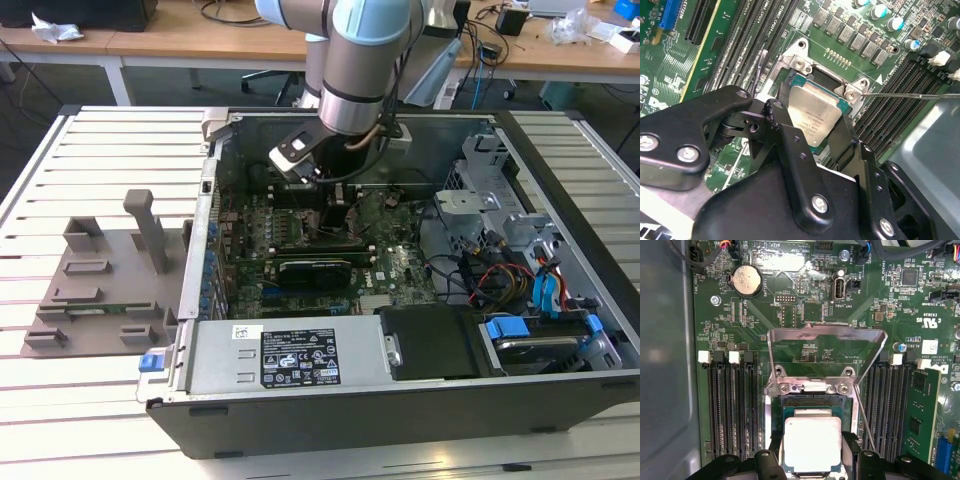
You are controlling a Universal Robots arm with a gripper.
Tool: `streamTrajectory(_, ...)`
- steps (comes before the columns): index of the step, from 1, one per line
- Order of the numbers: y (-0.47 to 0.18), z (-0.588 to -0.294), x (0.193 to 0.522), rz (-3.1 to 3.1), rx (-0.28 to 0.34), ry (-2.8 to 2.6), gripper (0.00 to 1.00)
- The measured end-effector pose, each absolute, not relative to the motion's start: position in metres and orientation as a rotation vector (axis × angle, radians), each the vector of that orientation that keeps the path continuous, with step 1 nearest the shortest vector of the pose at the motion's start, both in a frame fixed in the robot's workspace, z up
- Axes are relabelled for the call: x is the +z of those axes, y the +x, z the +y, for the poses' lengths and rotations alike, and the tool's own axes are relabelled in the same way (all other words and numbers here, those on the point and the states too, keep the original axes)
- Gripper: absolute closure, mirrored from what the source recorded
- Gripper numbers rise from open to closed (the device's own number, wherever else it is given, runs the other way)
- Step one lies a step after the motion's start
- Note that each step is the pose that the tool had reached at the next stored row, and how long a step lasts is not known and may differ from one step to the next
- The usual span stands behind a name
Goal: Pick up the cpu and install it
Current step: 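Place the cpu into insertion slot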
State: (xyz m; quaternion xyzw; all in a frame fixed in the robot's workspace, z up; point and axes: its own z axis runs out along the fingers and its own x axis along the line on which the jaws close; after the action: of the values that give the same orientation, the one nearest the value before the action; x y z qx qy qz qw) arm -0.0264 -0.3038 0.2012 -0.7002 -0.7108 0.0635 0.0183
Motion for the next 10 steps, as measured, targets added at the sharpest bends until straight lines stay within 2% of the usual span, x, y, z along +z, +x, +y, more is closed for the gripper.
streamTrajectory(10,-0.0221,-0.3047,0.1989,-2.181,0.196,-2.199,0.45)
